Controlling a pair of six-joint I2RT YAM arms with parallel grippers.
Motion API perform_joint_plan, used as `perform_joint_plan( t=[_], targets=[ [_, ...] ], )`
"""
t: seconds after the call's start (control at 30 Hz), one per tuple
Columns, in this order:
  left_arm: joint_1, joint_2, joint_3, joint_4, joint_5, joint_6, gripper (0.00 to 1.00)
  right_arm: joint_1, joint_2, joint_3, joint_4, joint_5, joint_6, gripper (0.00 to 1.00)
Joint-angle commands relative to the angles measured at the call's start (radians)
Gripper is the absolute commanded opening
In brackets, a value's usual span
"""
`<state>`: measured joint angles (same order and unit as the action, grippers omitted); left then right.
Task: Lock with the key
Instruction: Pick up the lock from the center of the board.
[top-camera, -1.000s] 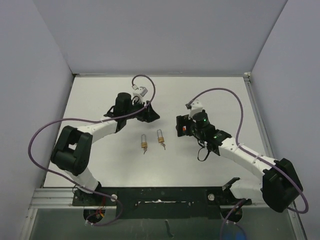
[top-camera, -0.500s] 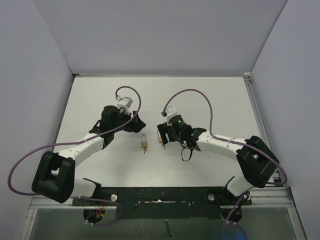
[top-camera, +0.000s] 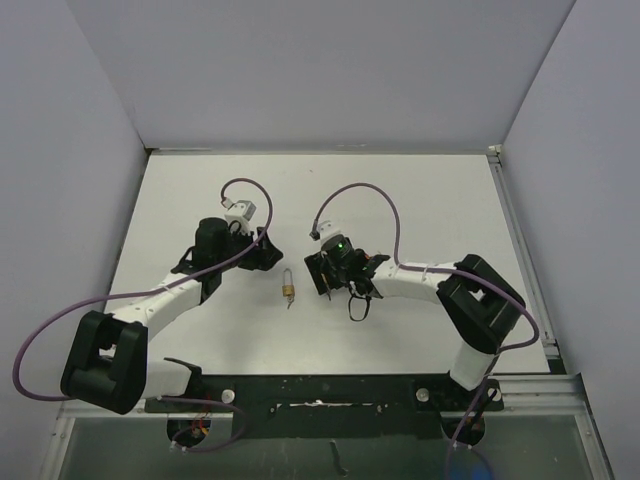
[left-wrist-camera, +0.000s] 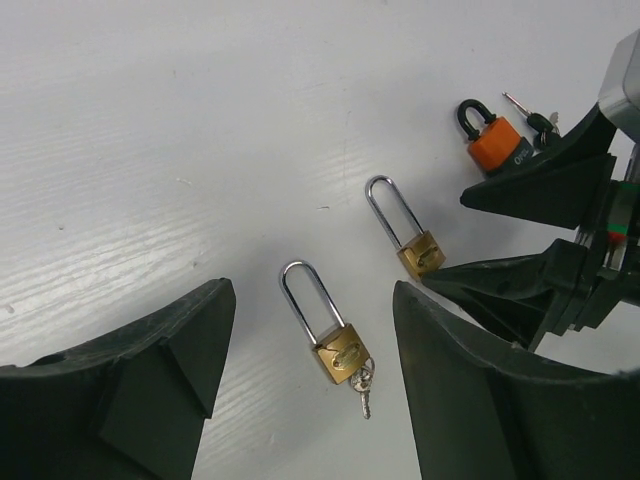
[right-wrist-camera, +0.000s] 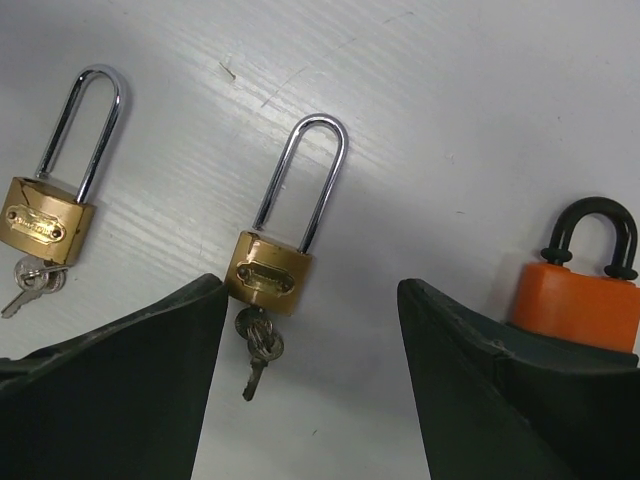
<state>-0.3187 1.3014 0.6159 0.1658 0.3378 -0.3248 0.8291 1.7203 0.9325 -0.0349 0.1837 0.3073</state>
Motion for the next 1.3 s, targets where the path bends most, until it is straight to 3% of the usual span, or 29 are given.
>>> perform_joint_plan(
  t=[0.0,0.3,0.7,1.1,1.27],
  targets=[
    [0.01,-0.027,0.003,0.059,0.018,0.003,0.63,0.001,0.018,0.054,0.056,0.006,0.013,0.68],
    [0.013,0.004,0.001,0.082,0.032,-0.006,0.63,0.006,0.061,0.066,0.038,-0.006,0.023,0.66],
    [0.022,0.009,-0.008,0.096,0.038,-0.011,0.63,0.076,0.126,0.107,-0.039,0.09,0.032,0.65],
    [0.028,-0.002,-0.019,0.104,0.041,-0.016,0.63,0.073,0.104,0.063,-0.062,0.134,0.068,0.63],
    [0.028,-0.003,-0.018,0.107,0.043,-0.017,0.63,0.056,0.079,0.035,-0.055,0.128,0.069,0.57]
  ],
)
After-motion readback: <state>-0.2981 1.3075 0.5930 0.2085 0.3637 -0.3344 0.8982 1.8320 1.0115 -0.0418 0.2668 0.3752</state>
